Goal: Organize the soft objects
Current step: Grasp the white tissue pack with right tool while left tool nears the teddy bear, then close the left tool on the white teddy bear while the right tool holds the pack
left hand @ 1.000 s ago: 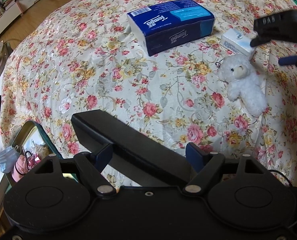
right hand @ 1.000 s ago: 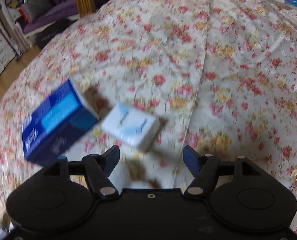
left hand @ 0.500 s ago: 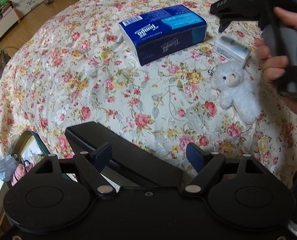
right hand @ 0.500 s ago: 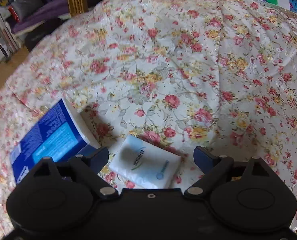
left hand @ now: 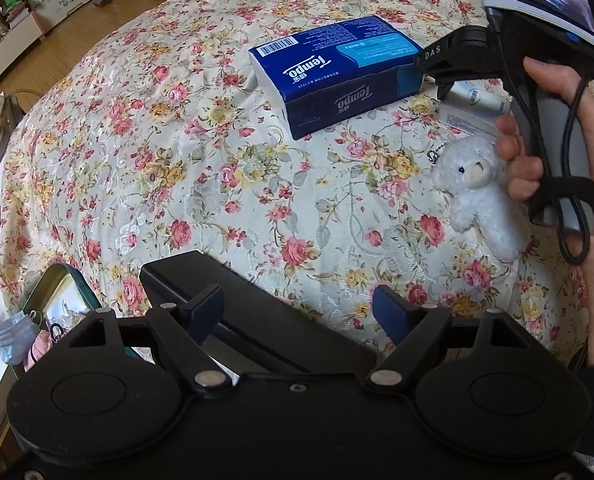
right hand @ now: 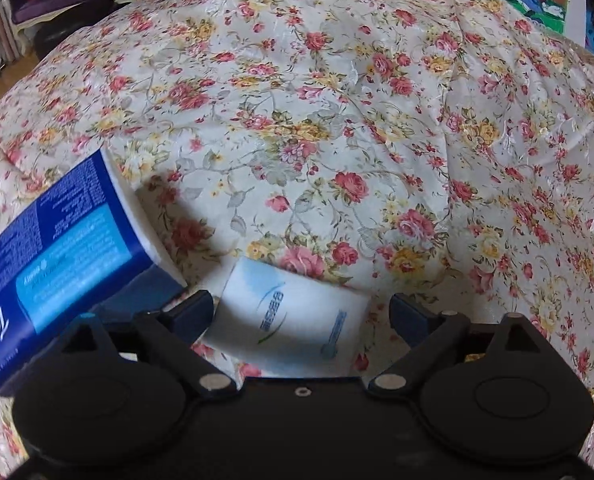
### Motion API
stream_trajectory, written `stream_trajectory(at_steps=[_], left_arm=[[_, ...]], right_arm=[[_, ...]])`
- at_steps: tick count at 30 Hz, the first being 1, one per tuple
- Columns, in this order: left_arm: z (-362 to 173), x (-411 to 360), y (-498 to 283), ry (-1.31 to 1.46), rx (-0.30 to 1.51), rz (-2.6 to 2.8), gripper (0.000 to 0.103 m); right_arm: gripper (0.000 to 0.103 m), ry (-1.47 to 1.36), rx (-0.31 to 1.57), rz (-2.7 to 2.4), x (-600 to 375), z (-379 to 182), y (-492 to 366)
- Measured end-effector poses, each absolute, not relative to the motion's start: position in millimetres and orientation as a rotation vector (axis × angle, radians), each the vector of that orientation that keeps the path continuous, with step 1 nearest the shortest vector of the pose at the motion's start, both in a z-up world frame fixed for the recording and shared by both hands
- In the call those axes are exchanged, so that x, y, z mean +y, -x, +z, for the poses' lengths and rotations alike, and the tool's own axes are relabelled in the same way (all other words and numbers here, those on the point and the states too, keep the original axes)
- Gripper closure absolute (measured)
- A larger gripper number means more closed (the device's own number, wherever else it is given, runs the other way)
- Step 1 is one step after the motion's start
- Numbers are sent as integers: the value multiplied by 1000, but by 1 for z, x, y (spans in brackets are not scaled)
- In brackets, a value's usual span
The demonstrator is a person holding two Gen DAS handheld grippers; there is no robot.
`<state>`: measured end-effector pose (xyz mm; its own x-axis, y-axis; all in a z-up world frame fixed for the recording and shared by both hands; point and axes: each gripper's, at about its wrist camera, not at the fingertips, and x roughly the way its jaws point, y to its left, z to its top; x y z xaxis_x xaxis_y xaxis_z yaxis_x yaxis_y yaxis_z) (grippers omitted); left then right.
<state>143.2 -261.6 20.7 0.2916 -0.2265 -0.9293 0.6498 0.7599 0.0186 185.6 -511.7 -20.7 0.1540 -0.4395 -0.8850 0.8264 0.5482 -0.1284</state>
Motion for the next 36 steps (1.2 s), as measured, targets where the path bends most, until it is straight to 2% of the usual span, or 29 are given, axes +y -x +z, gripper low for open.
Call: stream_trajectory(at_steps=[7,16,22,36], left_arm=[[25,-260,-141,-437,1126,-604,25],[28,-267,-135,-448,1126,-614,25],[29,-292,-131,-458,1125,-646,25],[9,-374,-127,-445,1171,-737,23]], right_arm=[[31,-440,1074,-934,-504,-12,-170],[32,-501,1024,-982,-502,1,-114],[32,-582,918,-1055,-508,13,-70],[32,-435,737,-1116,-499,25,-58]])
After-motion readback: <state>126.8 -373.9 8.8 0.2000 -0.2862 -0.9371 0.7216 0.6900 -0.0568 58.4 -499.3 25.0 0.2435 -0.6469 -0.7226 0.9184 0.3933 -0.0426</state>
